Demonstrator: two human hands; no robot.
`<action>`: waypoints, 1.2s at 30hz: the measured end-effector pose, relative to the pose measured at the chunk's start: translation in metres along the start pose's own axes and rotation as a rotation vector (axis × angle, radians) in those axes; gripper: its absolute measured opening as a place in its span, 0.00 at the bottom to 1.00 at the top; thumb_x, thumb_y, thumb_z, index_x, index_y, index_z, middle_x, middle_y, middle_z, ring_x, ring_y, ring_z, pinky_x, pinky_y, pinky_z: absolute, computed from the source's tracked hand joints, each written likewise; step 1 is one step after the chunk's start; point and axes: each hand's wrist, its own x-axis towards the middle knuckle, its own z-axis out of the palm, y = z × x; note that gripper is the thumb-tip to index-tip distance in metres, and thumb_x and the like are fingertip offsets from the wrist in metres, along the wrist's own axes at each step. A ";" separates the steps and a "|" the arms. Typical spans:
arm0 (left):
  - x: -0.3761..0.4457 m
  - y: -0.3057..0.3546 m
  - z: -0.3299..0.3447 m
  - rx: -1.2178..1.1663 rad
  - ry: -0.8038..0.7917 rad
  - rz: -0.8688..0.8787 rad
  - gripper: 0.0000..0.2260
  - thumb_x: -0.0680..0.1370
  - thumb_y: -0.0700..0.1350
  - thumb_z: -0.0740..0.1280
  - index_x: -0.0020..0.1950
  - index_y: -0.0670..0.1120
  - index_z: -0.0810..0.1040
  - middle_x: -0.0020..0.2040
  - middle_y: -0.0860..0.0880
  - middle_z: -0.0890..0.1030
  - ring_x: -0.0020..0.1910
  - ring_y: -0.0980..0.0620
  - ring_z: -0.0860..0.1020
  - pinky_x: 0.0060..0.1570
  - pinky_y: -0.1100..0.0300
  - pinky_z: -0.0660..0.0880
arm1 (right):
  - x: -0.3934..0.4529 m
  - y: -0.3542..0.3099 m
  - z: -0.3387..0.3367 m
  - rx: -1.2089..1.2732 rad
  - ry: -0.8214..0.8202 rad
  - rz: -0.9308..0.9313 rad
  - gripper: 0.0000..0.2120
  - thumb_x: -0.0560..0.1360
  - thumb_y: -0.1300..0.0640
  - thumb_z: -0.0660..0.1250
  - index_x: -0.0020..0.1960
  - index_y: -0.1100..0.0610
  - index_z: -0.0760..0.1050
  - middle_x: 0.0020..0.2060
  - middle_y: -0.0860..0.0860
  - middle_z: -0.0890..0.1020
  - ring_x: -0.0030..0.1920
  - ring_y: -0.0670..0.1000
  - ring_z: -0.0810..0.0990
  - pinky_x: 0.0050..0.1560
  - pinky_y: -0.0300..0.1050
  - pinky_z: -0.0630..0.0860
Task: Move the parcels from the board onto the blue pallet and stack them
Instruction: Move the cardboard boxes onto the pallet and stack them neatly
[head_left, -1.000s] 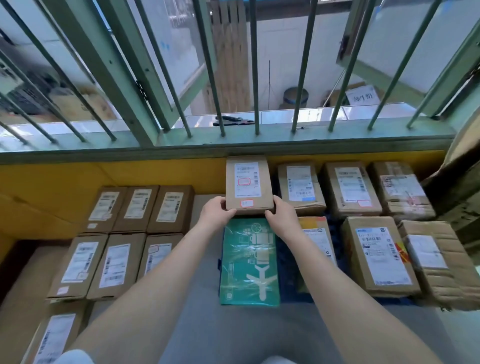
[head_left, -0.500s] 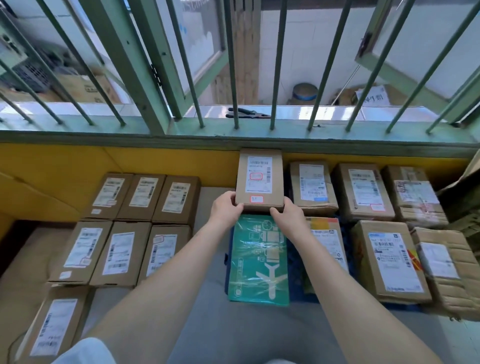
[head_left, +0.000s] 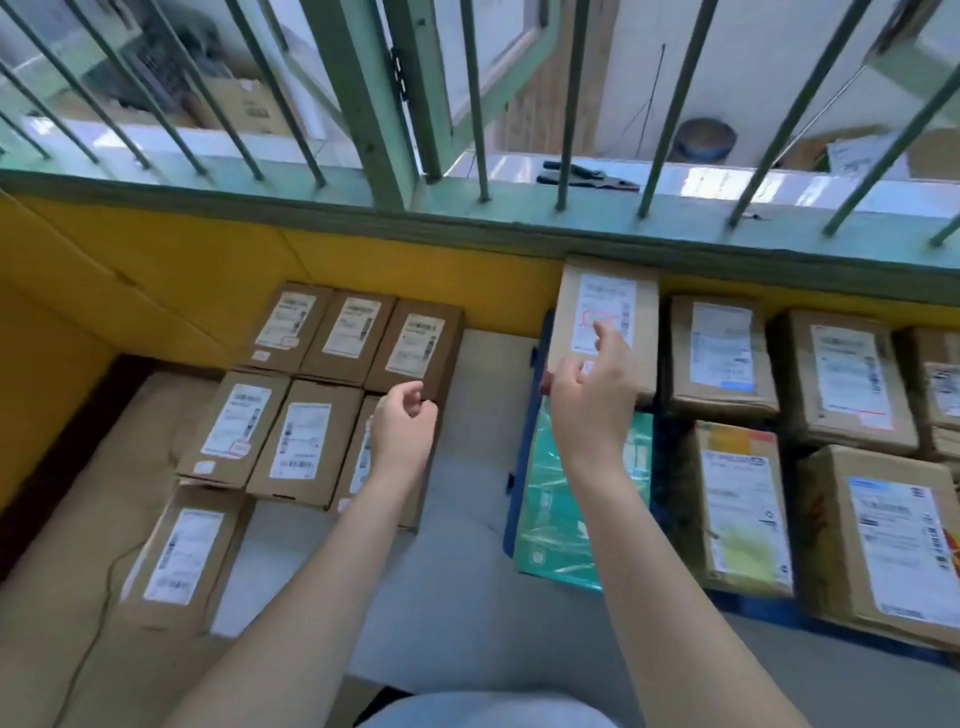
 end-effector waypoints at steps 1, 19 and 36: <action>-0.001 -0.022 -0.016 -0.012 0.026 -0.079 0.14 0.78 0.42 0.64 0.64 0.45 0.76 0.60 0.46 0.78 0.56 0.49 0.77 0.57 0.52 0.76 | -0.012 -0.009 0.023 0.010 -0.136 0.007 0.22 0.78 0.61 0.60 0.72 0.59 0.67 0.67 0.54 0.73 0.67 0.50 0.71 0.66 0.43 0.71; 0.006 -0.333 -0.301 0.263 0.336 -0.688 0.24 0.75 0.46 0.67 0.71 0.45 0.71 0.65 0.38 0.72 0.65 0.37 0.70 0.66 0.50 0.66 | -0.283 -0.053 0.361 -0.189 -1.286 0.591 0.25 0.78 0.51 0.62 0.71 0.61 0.65 0.57 0.54 0.74 0.54 0.53 0.74 0.63 0.53 0.74; -0.058 -0.327 -0.351 -0.402 0.022 -0.512 0.20 0.78 0.43 0.69 0.69 0.53 0.71 0.57 0.48 0.78 0.49 0.51 0.82 0.42 0.59 0.81 | -0.316 -0.071 0.350 -0.145 -1.259 0.820 0.18 0.78 0.55 0.60 0.66 0.56 0.67 0.57 0.52 0.77 0.56 0.53 0.78 0.44 0.44 0.76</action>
